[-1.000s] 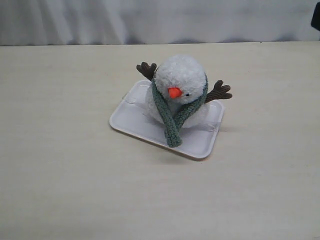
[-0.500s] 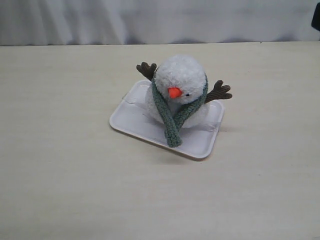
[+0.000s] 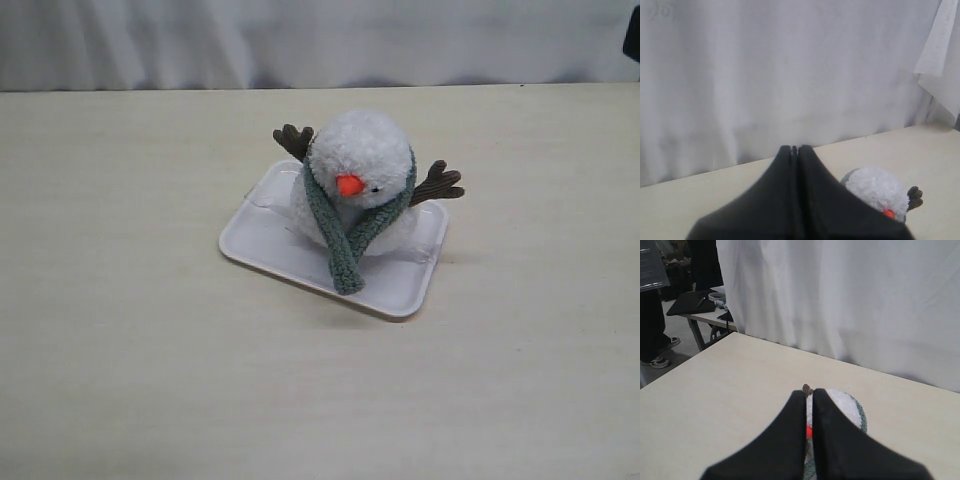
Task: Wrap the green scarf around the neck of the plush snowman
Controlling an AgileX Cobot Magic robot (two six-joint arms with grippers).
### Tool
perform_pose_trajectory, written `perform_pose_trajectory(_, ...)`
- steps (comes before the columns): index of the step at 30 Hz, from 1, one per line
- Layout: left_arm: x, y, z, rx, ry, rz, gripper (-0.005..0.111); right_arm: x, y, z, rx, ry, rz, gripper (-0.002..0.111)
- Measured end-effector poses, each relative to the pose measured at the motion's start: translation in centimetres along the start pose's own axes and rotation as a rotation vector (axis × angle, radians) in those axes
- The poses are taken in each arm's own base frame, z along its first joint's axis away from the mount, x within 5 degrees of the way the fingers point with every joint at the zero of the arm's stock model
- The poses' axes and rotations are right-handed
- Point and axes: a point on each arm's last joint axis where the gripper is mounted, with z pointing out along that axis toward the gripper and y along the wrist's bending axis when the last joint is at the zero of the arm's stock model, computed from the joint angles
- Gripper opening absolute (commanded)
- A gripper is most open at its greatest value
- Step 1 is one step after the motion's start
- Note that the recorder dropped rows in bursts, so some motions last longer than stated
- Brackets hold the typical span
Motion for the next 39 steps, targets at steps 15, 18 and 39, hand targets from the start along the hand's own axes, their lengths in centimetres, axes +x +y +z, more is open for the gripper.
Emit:
perform_pose_trajectory(15,3.6,1.3,-5.2,-0.116,-0.131,0.121,0.0,0.0,0.0,0.0,0.0,0.0,0.0,0.004)
perform_pose_trajectory(18,3.9,1.9,-6.6,-0.212,-0.184,0.125,0.0,0.0,0.0,0.0,0.0,0.0,0.0,0.004)
perform_pose_trajectory(39,5.0,1.9,-10.9,-0.51,-0.251,0.156,0.0,0.0,0.0,0.0,0.0,0.002,0.0,0.004)
